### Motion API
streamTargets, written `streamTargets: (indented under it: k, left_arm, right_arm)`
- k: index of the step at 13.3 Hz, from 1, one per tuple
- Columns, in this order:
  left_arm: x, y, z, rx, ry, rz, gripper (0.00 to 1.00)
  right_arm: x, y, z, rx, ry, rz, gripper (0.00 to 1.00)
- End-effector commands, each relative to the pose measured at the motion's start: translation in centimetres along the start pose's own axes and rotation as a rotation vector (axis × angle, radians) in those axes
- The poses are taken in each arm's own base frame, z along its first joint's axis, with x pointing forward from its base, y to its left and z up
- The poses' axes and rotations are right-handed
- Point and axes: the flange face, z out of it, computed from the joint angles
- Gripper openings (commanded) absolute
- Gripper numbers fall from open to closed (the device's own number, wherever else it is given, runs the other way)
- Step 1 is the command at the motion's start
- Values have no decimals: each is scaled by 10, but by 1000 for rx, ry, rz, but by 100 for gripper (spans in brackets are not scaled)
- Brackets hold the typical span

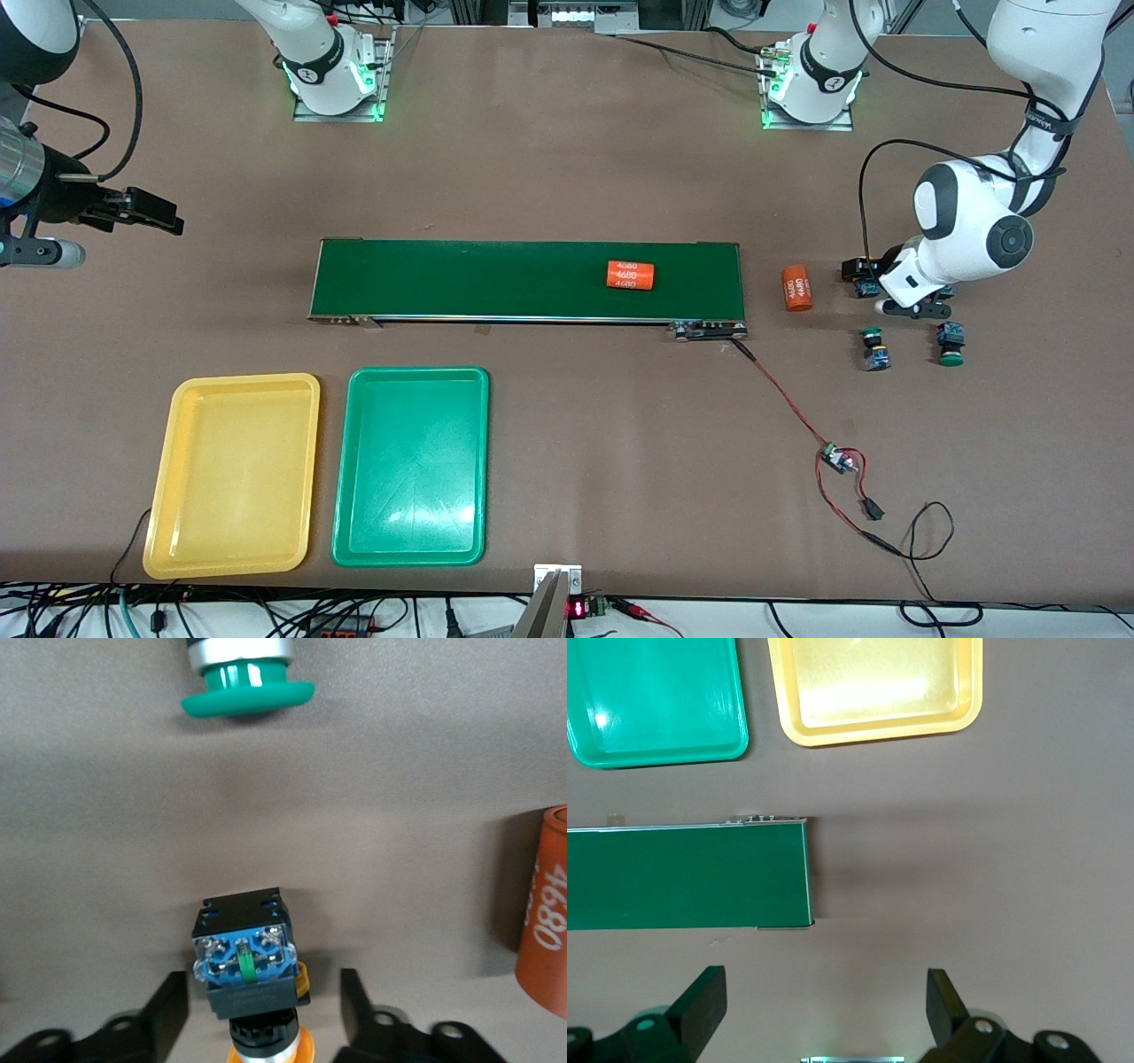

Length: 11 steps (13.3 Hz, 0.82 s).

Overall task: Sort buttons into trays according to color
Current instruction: 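Grasp an orange-cap push button with the left gripper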

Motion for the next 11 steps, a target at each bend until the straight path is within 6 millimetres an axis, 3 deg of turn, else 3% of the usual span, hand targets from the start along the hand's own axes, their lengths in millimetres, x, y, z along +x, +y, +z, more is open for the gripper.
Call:
streamTargets:
  k: [1,3,5,8,9,11]
  left_arm:
    - [-2,1,-11,-9,22,-12,13]
    - [-2,3,-26,-8,23,2,1]
    - [0,19,-61,3,51,30,0]
    - [18,64,-111,18,70,119,0]
    - [23,75,-121,17,65,133,0]
    - [27,123,-130,19,55,107,0]
  right_arm:
    - [0,1,0,16,2,5,100]
    - [0,1,0,16,0,5,100]
    - [0,1,0,16,2,4,100]
    - [0,1,0,16,3,5,100]
    - [0,0,-1,16,3,5,100]
    - [-1,-1,0,15,-3,4,100]
